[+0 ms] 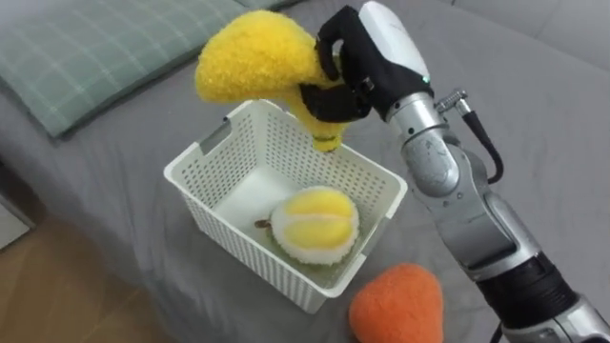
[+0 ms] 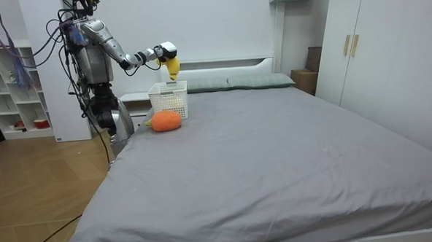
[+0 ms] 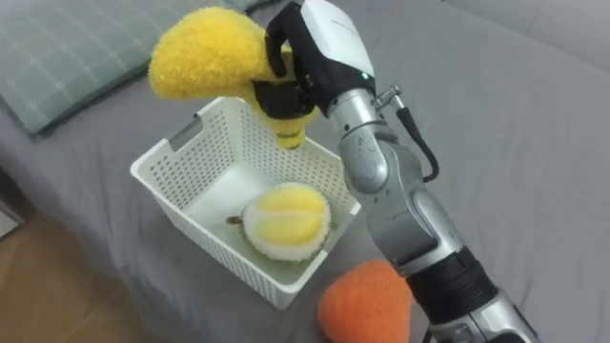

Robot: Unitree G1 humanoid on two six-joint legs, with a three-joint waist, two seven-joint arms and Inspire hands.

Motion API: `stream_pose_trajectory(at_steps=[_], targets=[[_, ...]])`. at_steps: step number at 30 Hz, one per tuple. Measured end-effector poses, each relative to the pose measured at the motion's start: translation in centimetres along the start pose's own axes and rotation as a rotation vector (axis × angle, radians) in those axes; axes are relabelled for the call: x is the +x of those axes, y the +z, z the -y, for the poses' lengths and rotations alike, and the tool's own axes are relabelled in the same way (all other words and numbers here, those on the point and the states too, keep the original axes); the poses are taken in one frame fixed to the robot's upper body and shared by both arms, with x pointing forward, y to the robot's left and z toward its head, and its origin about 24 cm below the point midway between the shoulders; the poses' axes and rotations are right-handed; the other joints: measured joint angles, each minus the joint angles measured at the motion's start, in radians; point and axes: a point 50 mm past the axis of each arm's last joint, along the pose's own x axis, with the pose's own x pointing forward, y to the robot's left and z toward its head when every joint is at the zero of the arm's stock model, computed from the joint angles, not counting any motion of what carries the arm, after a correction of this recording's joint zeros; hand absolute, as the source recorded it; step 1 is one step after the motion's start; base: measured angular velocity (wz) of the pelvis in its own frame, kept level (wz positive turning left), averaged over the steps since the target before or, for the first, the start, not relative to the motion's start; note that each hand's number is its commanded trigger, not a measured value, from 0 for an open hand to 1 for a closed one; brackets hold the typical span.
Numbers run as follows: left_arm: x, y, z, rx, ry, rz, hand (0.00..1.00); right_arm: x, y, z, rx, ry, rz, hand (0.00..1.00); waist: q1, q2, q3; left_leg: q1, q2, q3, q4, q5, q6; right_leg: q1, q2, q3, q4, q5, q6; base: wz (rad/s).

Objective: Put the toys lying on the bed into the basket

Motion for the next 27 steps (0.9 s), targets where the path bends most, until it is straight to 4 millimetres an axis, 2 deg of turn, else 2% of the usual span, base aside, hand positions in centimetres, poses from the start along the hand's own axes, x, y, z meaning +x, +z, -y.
stream_pose_trajectory(at_steps=[1, 2, 3, 13, 20, 27], targets=[[0.0, -0.1, -0.1, -0.008, 0.004, -0.004, 0.0, 0.0, 0.0, 0.0, -0.003, 0.001, -0.003, 0.52, 0.002, -0.001, 0.0004, -0.003, -0.005, -0.014, 0.003, 0.004, 0.0, 0.0, 0.0, 0.0, 0.0, -0.001, 0.001, 0.37], [0.0, -0.1, -0.2, -0.008, 0.007, -0.006, 0.0, 0.0, -0.1, -0.1, -0.004, 0.001, -0.005, 0.24, 0.005, -0.002, 0.0007, -0.004, -0.006, -0.017, 0.003, 0.006, 0.0, 0.0, -0.001, 0.0, 0.0, -0.001, 0.001, 0.23], [0.0, -0.1, -0.3, -0.007, 0.011, -0.01, 0.0, 0.0, -0.2, -0.3, -0.006, 0.007, -0.011, 0.0, 0.018, -0.004, 0.001, -0.004, -0.007, -0.019, 0.003, 0.007, -0.001, 0.002, 0.0, 0.001, 0.001, -0.001, 0.001, 0.08], [0.0, -0.1, -0.4, 0.014, 0.018, -0.028, 0.0, 0.1, 0.0, -1.8, -0.016, 0.05, -0.025, 0.0, 0.056, -0.027, 0.0024, -0.015, -0.023, -0.049, 0.01, 0.017, 0.0, 0.005, -0.005, 0.005, 0.0, -0.009, 0.003, 0.1], [-0.1, 0.2, -0.8, -0.025, 0.031, -0.019, 0.0, 0.0, -0.7, -1.7, -0.032, 0.073, -0.042, 0.0, 0.047, -0.029, 0.0028, -0.008, -0.023, -0.049, 0.008, 0.018, 0.001, 0.013, -0.004, 0.01, 0.0, -0.009, 0.003, 0.0], [-0.1, 0.3, -0.9, -0.04, 0.055, -0.009, 0.0, -0.1, -1.1, -1.3, -0.051, 0.069, -0.05, 0.0, 0.031, -0.034, -0.0004, -0.008, -0.021, -0.035, 0.002, 0.019, 0.001, 0.003, -0.003, 0.039, 0.001, -0.008, 0.003, -0.05]])
